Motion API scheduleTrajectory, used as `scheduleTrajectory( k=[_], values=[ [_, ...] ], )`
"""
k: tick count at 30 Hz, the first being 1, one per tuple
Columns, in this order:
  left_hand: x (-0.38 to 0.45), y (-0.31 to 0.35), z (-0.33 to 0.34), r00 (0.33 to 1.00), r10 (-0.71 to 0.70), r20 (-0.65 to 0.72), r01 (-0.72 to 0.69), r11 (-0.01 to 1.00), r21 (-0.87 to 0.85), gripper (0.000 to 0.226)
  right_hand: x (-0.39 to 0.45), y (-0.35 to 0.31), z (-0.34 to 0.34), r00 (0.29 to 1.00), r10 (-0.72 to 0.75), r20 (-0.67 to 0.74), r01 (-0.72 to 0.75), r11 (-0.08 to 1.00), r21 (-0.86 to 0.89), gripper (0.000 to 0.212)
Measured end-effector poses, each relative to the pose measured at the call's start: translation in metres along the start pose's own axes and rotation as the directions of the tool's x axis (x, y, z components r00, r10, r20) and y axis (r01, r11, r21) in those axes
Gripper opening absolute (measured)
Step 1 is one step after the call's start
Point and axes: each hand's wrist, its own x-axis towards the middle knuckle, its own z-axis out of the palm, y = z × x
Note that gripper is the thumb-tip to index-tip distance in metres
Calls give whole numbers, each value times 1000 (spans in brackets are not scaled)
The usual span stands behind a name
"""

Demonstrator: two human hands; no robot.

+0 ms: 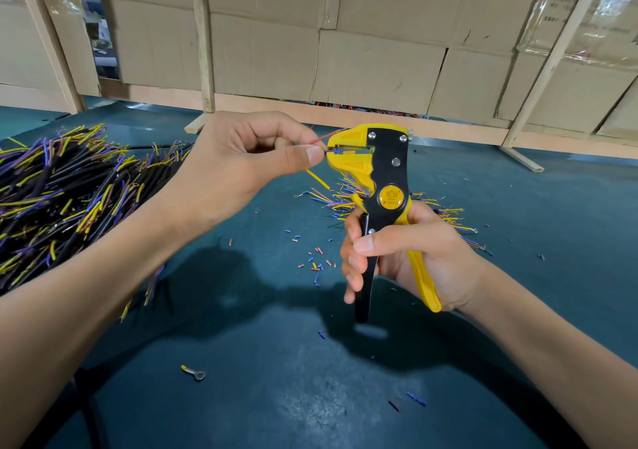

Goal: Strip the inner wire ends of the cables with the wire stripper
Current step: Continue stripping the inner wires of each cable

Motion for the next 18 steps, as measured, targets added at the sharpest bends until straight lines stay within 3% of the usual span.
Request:
scheduleTrajectory(
  k=[5, 18],
  values=[
    [1, -1, -4, 999, 12, 29, -13, 999, 45, 2, 0, 0, -1, 999, 5, 43, -4, 1000, -9, 16],
    [0, 1, -9, 997, 5, 78, -11, 997, 79, 8, 0, 0, -5, 997, 28, 75, -27, 1000, -14, 9]
  ],
)
